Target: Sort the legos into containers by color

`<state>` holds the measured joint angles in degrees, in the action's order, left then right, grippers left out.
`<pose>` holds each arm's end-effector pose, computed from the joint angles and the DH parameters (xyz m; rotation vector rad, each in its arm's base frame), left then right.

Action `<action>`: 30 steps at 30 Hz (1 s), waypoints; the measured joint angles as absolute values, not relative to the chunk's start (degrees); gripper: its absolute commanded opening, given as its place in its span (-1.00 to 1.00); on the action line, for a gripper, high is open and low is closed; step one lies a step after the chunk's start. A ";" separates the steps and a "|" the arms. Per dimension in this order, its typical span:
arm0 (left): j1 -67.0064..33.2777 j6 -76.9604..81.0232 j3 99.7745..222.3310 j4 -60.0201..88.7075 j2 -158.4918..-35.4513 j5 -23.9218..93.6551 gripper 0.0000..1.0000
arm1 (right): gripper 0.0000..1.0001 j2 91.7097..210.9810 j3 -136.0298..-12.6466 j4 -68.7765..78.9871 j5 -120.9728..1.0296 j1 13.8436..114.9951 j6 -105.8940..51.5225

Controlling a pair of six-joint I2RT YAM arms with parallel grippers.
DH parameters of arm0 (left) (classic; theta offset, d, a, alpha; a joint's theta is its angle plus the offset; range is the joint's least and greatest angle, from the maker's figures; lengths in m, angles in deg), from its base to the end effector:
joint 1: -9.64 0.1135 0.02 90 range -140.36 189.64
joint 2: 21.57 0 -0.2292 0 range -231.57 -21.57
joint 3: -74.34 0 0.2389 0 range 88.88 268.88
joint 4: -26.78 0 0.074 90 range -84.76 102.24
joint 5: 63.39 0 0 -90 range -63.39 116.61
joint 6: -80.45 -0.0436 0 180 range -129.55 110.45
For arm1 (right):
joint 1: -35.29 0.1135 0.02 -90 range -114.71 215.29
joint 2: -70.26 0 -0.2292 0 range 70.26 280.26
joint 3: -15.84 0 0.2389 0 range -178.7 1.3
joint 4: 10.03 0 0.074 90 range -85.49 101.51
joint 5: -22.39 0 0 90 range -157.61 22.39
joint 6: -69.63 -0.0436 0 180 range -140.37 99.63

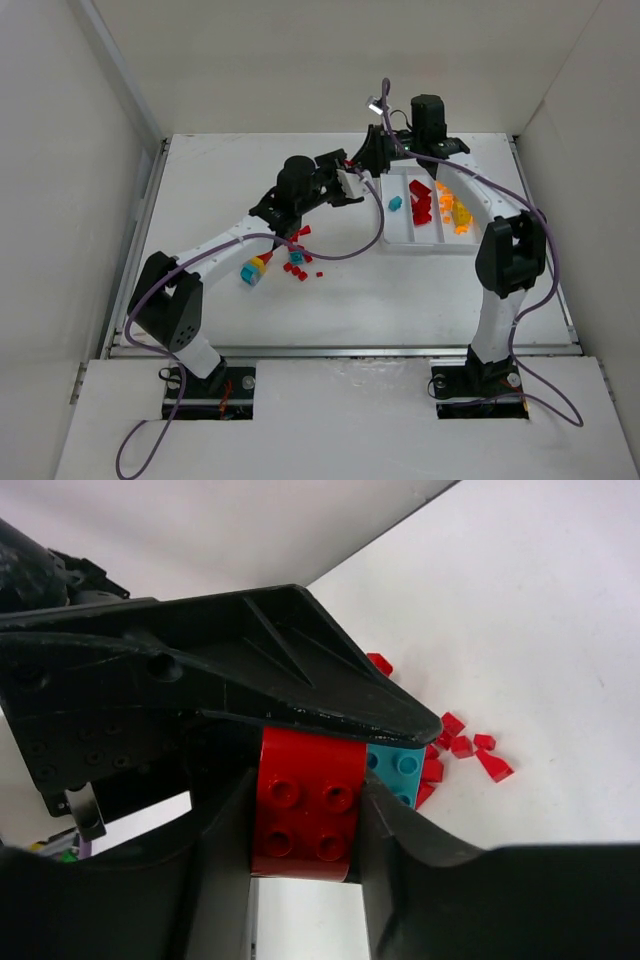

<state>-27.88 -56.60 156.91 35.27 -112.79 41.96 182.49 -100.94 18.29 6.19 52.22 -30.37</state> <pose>0.2921 -0.2388 0.3064 1.2047 1.0131 -0.0803 0.3932 0.1634 0.3099 -0.9728 1.7154 1.5622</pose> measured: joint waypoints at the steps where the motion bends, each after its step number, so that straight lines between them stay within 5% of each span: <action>1: -27.90 -56.77 156.91 35.40 -112.81 41.76 -0.99 | -0.61 182.49 -101.01 18.53 6.14 52.20 -30.92; 4: -28.25 -56.70 156.91 35.57 -112.89 41.54 -0.44 | -1.00 182.49 -101.01 18.57 6.36 52.16 -30.76; 6: -28.30 -56.73 156.91 35.57 -112.92 41.37 -0.02 | -1.00 182.49 -101.01 18.57 6.36 52.16 -30.79; 7: -28.30 -56.73 156.91 35.57 -112.92 41.33 0.41 | -1.00 182.49 -101.01 18.55 6.34 52.13 -30.79; 11: -28.30 -56.22 156.91 35.99 -112.92 40.52 0.99 | -1.00 182.49 -101.01 18.40 7.28 51.89 -30.48; 19: -28.19 -54.67 153.66 36.56 -111.06 37.70 0.97 | -1.00 182.49 -101.01 18.36 7.43 51.15 -30.35; 26: -27.75 -51.70 152.13 35.07 -108.06 41.92 0.37 | -1.00 182.49 -101.01 18.29 7.43 51.06 -30.50; 30: -27.47 -50.06 152.13 35.33 -107.89 42.64 0.20 | -1.00 182.49 -101.01 18.40 7.63 51.06 -30.55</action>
<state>-27.47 -50.06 152.13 35.33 -107.89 42.64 182.49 -101.01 18.40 7.63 51.06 -30.55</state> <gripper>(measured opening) 0.647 0.440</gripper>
